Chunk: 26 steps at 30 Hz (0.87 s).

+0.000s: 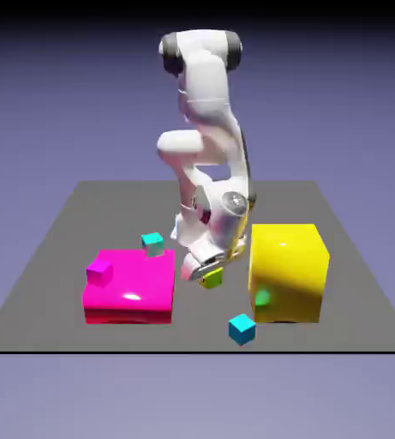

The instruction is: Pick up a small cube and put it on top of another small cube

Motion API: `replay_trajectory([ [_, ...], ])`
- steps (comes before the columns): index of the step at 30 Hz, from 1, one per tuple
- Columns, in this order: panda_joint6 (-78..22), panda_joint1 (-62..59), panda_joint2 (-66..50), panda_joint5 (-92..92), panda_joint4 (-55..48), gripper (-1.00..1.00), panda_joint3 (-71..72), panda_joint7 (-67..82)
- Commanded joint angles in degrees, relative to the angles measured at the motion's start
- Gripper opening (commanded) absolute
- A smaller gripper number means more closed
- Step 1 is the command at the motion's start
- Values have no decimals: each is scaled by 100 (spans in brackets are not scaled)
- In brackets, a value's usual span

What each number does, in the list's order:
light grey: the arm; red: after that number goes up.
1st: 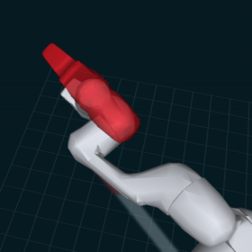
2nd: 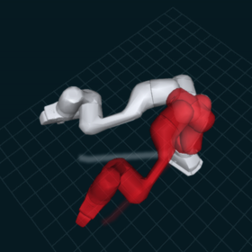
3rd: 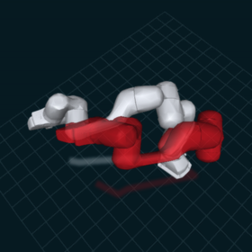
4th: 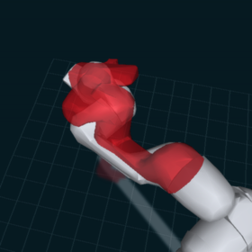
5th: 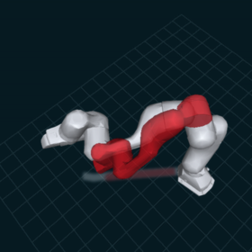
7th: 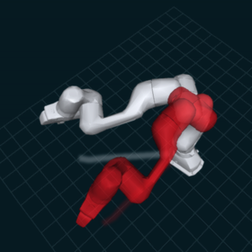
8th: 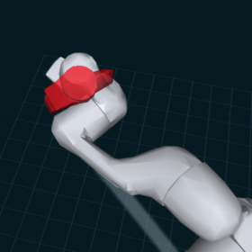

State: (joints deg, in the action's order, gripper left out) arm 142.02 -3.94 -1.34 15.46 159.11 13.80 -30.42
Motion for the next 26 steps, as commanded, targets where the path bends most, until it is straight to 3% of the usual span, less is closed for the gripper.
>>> replay_trajectory([
  [1,-67,-11,76,-60,1,-100,34,43],
  [16,-3000,-1523,2852,-1448,-151,-100,-2652,-2977],
  [23,-1695,-1460,2212,-1541,524,-100,-2711,-2862],
  [24,-1695,-1460,2212,-1541,524,100,-2711,-2862],
  [26,-1943,-1472,2334,-1523,395,100,-2700,-2884],
])
